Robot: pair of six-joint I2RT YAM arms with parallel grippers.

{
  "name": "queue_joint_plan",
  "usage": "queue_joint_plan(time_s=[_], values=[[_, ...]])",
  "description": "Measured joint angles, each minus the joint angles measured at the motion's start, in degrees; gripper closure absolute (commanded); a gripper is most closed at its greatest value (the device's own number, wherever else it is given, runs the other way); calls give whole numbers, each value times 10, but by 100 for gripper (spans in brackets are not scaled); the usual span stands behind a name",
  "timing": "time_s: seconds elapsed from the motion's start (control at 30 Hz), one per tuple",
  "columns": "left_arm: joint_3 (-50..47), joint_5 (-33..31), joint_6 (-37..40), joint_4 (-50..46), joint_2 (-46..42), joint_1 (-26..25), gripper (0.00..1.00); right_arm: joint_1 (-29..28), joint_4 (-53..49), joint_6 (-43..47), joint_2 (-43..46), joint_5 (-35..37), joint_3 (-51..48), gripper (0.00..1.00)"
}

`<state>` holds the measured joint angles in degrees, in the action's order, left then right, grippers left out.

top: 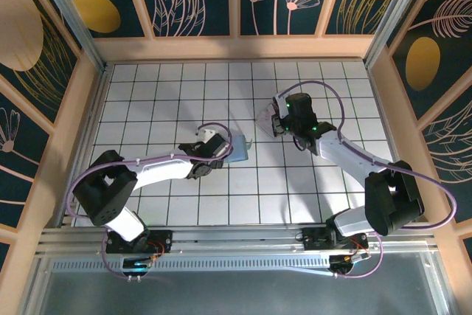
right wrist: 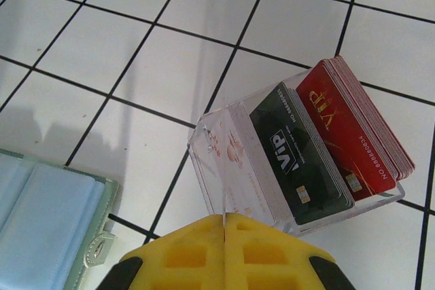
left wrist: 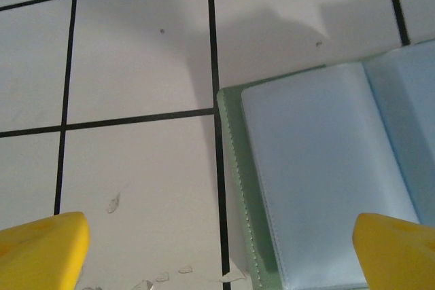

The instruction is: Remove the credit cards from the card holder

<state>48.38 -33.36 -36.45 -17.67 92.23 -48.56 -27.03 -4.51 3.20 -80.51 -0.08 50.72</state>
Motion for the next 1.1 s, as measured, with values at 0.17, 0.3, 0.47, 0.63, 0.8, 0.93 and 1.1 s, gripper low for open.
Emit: queue_joint_plan(time_s=[0.17, 0.3, 0.47, 0.63, 0.8, 0.93, 1.1], values=[[0, -12, -5, -2, 35, 0, 1, 0, 0, 16, 0, 0, -1, 100], [8, -30, -13, 1, 58, -1, 1, 1, 2, 28, -2, -3, -1, 100], [14, -35, -21, 7, 67, 1, 1, 2, 13, 43, -20, -5, -1, 100], [14, -43, -24, 10, 68, 13, 1, 8, 19, 56, -38, -12, -1, 100], [14, -49, -24, 9, 68, 27, 1, 20, 28, 65, -56, -21, 4, 100], [14, -51, -20, 9, 68, 29, 1, 28, 30, 73, -70, -31, 13, 100], [14, -48, -13, 4, 64, 29, 1, 28, 32, 83, -77, -36, 23, 100]])
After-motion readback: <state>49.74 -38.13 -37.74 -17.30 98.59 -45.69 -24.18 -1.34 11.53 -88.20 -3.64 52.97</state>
